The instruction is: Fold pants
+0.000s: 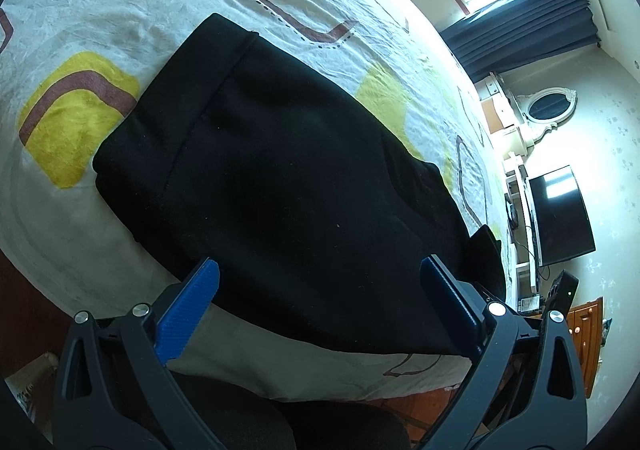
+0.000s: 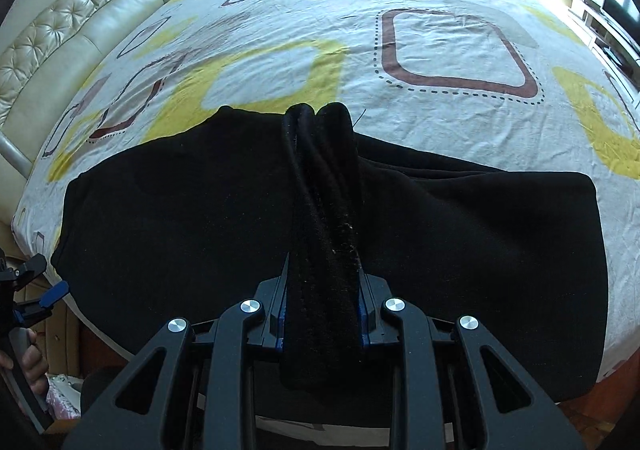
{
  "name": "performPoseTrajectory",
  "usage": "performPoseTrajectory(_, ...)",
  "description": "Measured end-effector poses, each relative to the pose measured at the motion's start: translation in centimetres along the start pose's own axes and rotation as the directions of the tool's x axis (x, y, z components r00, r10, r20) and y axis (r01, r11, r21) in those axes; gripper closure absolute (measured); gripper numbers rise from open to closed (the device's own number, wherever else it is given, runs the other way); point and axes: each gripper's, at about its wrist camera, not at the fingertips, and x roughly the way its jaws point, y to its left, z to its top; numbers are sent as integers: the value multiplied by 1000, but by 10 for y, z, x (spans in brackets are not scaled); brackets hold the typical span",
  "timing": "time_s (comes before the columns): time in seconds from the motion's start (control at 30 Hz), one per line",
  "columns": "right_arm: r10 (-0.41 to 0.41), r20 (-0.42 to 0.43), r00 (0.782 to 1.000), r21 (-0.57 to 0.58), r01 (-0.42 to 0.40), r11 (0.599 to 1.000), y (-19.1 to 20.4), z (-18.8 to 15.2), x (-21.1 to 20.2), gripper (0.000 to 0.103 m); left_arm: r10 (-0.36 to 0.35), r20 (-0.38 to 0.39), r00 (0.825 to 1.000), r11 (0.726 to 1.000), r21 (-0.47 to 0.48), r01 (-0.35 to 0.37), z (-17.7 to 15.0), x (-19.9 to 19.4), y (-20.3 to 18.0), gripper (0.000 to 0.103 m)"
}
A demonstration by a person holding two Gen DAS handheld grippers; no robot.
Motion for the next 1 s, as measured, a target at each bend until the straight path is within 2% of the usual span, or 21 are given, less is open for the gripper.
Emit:
performPoseTrajectory(0.03, -9, -1, 1000, -7, 9, 1000, 4, -1, 2, 77, -3, -2, 1000, 1000, -1, 3, 0, 0, 0, 3)
performPoseTrajectory(0.07, -14, 1, 1000, -10, 14, 1000, 7, -2, 3, 72, -4, -3, 1000, 1000, -1, 4, 0, 0, 0, 3)
performPoseTrajectory(0.13, 33, -19, 999, 15, -33, 999, 10, -5, 9, 62, -4, -4, 1000, 1000, -3, 4, -1, 0, 1, 3)
performPoseTrajectory(0.2, 96, -25, 995, 44, -95, 995, 13, -10, 12, 37, -4, -7, 1000, 1000, -4, 4, -2, 1, 1, 3)
performPoseTrajectory(0.33, 231, -6, 973, 84, -230, 970, 21, -23, 10, 29, -5, -13, 1000, 1000, -7, 5, -2, 3, 1, 3)
performPoseTrajectory(0.43, 357, 11, 934, 125, -355, 926, 25, -34, 7, 26, -4, -19, 1000, 1000, -8, 4, -3, 5, 0, 3)
performPoseTrajectory(0.53, 441, 30, 897, 137, -441, 887, 22, -39, -4, 25, -6, -22, 1000, 1000, -7, 6, -4, 5, 0, 3)
performPoseTrajectory(0.6, 531, 45, 846, 150, -531, 834, 8, -38, -16, 25, -10, -25, 1000, 1000, -11, 10, -4, 5, 1, 3)
performPoseTrajectory(0.63, 558, 61, 828, 163, -560, 812, -4, -36, -24, 25, -11, -27, 1000, 1000, -13, 11, -4, 6, 1, 3)
performPoseTrajectory(0.67, 562, 88, 823, 171, -568, 805, -18, -33, -34, 25, -13, -28, 1000, 1000, -16, 13, -4, 6, 1, 3)
performPoseTrajectory(0.7, 548, 123, 827, 176, -562, 808, -36, -31, -45, 25, -15, -30, 999, 1000, -19, 14, -4, 6, 2, 3)
performPoseTrajectory(0.77, 480, 205, 853, 197, -517, 833, -82, -25, -66, 25, -16, -33, 999, 1000, -22, 15, -5, 7, 2, 3)
performPoseTrajectory(0.87, 321, 304, 897, 343, -418, 842, -170, -26, -79, 24, -15, -36, 999, 1000, -16, 14, -7, 7, 0, 3)
performPoseTrajectory(0.93, 251, 310, 917, 439, -372, 818, -217, -31, -71, 24, -14, -36, 999, 1000, -11, 14, -8, 8, 0, 3)
performPoseTrajectory(1.0, 288, 292, 912, 511, -403, 759, -250, -35, -49, 24, -12, -36, 999, 1000, -8, 12, -9, 9, 0, 3)
